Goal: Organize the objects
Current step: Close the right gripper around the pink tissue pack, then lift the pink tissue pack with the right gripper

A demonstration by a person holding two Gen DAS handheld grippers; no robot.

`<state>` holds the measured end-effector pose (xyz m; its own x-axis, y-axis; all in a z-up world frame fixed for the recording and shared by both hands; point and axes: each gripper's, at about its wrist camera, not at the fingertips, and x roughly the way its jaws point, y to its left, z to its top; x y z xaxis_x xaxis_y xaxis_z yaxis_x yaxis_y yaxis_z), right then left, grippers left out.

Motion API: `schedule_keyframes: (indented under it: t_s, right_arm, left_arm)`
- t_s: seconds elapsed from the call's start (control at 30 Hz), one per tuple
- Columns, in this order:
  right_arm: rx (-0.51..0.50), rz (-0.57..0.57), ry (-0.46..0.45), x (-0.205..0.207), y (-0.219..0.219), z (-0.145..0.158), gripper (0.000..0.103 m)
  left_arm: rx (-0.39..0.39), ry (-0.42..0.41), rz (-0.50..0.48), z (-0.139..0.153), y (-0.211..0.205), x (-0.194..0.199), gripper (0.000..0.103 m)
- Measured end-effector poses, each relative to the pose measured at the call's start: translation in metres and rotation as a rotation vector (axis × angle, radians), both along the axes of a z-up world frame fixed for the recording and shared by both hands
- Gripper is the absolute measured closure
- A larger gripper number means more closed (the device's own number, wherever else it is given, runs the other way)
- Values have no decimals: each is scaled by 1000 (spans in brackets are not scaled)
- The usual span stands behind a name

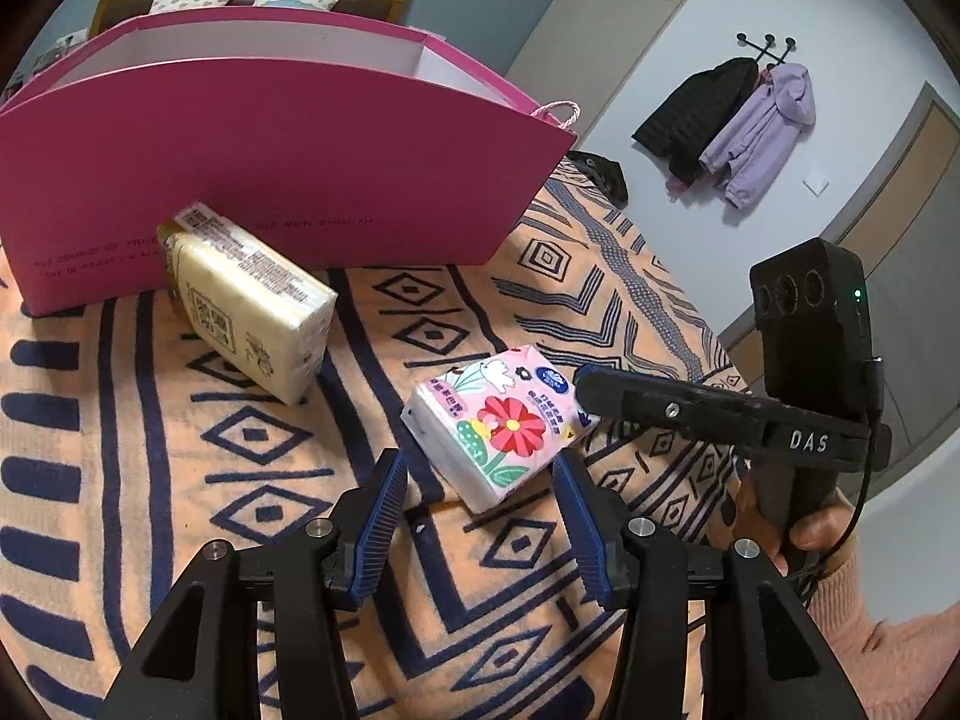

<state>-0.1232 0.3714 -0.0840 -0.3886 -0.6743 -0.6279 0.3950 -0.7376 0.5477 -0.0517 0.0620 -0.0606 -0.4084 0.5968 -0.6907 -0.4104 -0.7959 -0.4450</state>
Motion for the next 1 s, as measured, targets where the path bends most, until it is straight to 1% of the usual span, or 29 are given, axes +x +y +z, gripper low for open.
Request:
schedule_keyframes:
  t_s: [0.17, 0.27, 0.47, 0.5, 0.6, 0.67, 1.0]
  right_arm:
    - [-14, 8, -11, -4, -5, -5, 50]
    - [-20, 8, -8, -5, -6, -5, 50]
    - [-22, 7, -6, -5, -9, -6, 50]
    - [-23, 10, -9, -5, -10, -7, 51]
    - [-13, 19, -7, -4, -13, -8, 62]
    - [-6, 17, -1, -3, -14, -7, 66]
    - [-8, 12, 10, 6, -15, -4, 67]
  left_arm:
    - [-3, -7, -1, -2, 3, -4, 52]
    - [2, -21, -1, -5, 4, -6, 57]
    - [12, -39, 6, -8, 5, -8, 61]
    - [11, -44, 7, -9, 6, -8, 62]
    - [17, -53, 6, -11, 7, -9, 66]
    - [14, -50, 5, -11, 8, -9, 66]
    - [17, -27, 1, -5, 6, -4, 66]
